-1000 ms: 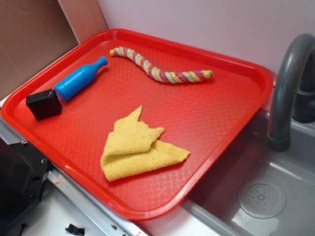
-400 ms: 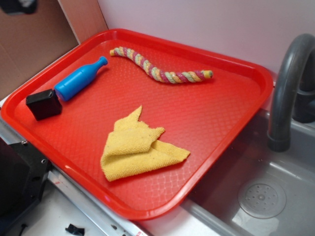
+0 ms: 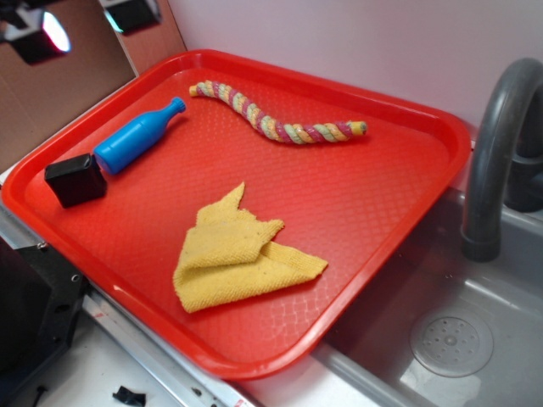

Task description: Grab the multicolored rope.

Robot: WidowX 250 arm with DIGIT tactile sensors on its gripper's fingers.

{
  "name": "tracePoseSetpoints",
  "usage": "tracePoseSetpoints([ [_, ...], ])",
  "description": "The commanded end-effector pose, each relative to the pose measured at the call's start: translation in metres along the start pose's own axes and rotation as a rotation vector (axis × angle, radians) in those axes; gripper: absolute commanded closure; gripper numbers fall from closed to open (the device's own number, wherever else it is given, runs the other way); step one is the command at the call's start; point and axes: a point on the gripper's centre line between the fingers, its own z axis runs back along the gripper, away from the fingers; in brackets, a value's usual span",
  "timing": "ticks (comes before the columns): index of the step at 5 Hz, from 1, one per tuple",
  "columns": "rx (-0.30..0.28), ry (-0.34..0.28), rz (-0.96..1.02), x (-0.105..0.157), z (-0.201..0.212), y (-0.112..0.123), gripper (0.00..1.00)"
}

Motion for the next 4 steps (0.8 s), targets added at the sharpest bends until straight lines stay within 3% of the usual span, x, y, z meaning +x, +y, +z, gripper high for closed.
tracePoseSetpoints([
  [1,-0.016,0.032,0.387,0.046,-0.050,-0.029,0.00],
  [2,-0.047,0.059,0.377,0.054,-0.076,-0.045,0.00],
  [4,-0.003,0.084,0.327,0.059,-0.121,-0.064,0.00],
])
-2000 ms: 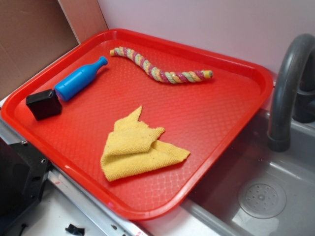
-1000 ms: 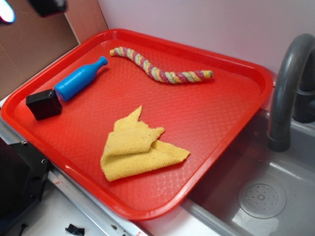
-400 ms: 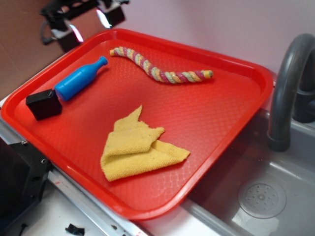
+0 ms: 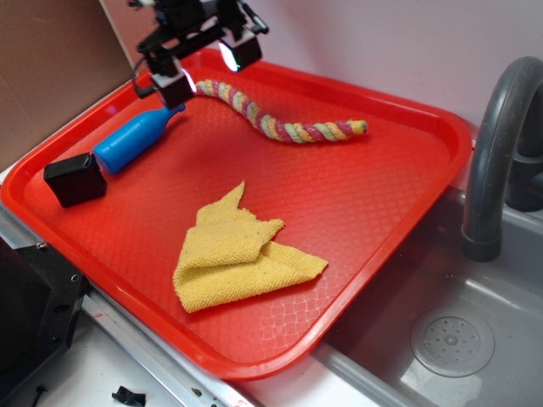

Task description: Grab the multicolored rope.

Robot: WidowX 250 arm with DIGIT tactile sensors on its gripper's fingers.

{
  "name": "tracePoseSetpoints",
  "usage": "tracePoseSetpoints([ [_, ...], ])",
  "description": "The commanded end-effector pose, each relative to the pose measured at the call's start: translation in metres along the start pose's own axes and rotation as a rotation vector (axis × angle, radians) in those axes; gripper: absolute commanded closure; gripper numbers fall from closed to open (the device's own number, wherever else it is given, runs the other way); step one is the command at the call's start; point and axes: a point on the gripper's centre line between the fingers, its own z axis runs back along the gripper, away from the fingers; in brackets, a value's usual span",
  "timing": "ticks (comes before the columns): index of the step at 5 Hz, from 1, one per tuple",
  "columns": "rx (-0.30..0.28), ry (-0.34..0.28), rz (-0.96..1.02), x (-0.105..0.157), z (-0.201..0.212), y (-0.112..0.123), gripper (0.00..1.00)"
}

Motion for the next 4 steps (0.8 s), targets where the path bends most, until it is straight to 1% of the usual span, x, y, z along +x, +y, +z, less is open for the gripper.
tracePoseSetpoints([
  [1,-0.011,0.010,-0.028,0.010,-0.020,-0.012,0.00],
  [2,0.013,0.010,-0.039,0.006,-0.032,-0.016,0.00],
  [3,0.008,0.028,-0.045,0.003,-0.035,-0.018,0.66],
  [4,0.002,0.029,-0.049,0.000,-0.035,-0.017,1.00],
])
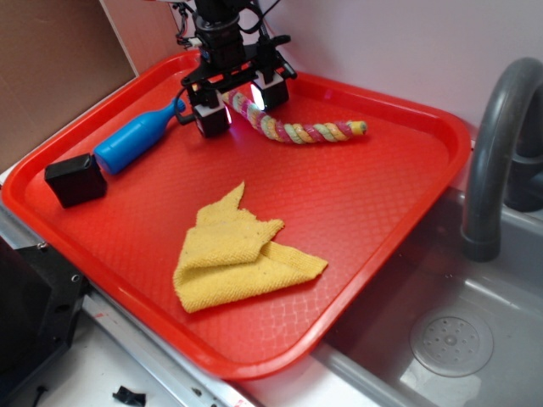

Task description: Grab the multicolored rope.

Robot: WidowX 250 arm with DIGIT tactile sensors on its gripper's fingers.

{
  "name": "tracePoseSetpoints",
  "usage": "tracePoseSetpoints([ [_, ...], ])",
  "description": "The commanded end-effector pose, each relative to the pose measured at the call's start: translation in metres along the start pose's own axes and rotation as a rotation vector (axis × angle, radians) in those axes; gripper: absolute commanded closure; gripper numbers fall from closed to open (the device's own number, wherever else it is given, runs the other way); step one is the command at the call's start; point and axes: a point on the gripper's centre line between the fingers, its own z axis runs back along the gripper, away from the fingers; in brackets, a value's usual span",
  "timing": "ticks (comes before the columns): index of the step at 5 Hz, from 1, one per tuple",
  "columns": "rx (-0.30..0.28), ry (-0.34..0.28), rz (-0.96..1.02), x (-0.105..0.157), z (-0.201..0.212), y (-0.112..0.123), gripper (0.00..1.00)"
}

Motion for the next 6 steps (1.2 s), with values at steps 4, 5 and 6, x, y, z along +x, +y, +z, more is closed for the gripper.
tracePoseSetpoints([
  [4,-0.034,0.018,-0.755,-0.026,0.112,0.022,1.00],
  [5,-0.062,0.003,-0.966,-0.046,0.151,0.045,1.00],
  [6,-0.118,0.039,-1.102,-0.055,0.194,0.074,1.00],
])
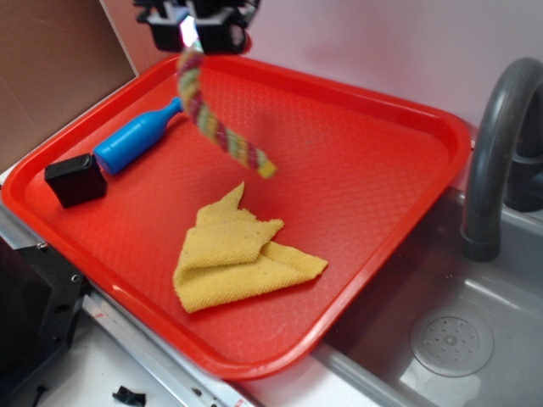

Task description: Grab the multicolored rope.

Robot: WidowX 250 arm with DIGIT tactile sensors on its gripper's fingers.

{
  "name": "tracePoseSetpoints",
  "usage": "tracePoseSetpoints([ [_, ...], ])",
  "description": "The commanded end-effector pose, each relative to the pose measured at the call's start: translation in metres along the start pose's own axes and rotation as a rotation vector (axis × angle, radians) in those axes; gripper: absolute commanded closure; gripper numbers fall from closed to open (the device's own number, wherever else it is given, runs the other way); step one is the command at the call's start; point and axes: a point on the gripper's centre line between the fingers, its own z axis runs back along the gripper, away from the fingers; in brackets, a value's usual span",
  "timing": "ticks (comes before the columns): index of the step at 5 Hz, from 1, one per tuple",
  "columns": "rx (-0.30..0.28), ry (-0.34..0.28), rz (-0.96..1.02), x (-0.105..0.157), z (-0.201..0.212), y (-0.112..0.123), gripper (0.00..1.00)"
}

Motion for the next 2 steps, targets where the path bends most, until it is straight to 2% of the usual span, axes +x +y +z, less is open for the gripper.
tracePoseSetpoints([
  [1,-0.072,-0.110,-0.122,-0.038,0.073,0.030,1.00],
  [2,-0.058,-0.141,0.009,-0.043,0.082,0.041,1.00],
])
